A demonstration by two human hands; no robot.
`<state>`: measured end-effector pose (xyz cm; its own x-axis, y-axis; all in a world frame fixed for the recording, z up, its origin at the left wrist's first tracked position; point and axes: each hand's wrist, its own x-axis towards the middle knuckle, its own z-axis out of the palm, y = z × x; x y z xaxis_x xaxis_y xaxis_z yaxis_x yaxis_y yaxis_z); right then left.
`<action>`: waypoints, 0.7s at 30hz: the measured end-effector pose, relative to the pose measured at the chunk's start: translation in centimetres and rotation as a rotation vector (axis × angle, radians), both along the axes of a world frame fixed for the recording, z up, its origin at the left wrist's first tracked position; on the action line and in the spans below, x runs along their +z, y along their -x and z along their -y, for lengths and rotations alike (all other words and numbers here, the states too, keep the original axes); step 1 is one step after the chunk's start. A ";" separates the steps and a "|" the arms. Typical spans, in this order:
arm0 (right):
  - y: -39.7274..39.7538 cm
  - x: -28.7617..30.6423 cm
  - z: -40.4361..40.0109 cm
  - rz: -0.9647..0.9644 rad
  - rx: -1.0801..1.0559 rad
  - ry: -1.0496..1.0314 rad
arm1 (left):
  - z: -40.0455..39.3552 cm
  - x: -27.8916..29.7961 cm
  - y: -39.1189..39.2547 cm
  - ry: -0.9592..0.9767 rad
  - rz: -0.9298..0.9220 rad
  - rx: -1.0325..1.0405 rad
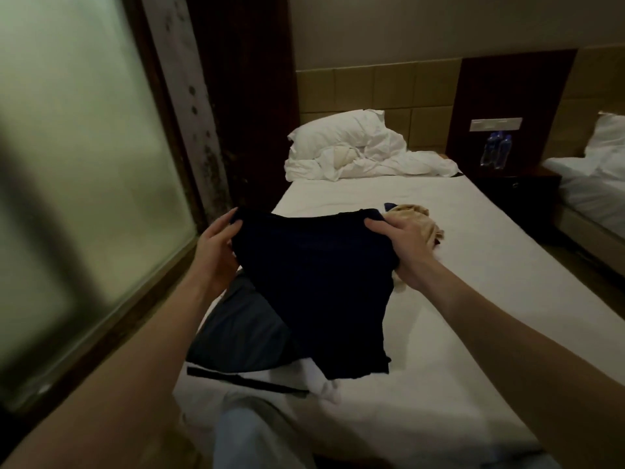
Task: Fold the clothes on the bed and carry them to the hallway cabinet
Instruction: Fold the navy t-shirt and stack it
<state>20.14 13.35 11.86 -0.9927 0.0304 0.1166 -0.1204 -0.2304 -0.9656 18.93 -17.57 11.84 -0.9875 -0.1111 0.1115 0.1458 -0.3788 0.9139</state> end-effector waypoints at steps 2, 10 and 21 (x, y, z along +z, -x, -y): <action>0.1 0.0 2.5 0.044 0.076 0.075 | 2.3 0.3 -0.4 -0.004 -0.008 0.006; 4.0 -3.1 9.7 0.209 0.179 0.186 | 9.0 0.2 1.0 0.086 0.018 0.133; 16.0 -14.0 9.9 0.433 -0.115 -0.212 | 9.4 -12.1 15.5 0.520 0.325 0.174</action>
<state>4.10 3.43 -2.10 -0.9428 0.1628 -0.2908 0.2894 -0.0326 -0.9567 3.43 -26.94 -0.23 -0.9524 -0.2848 -0.1087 -0.1510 0.1310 0.9798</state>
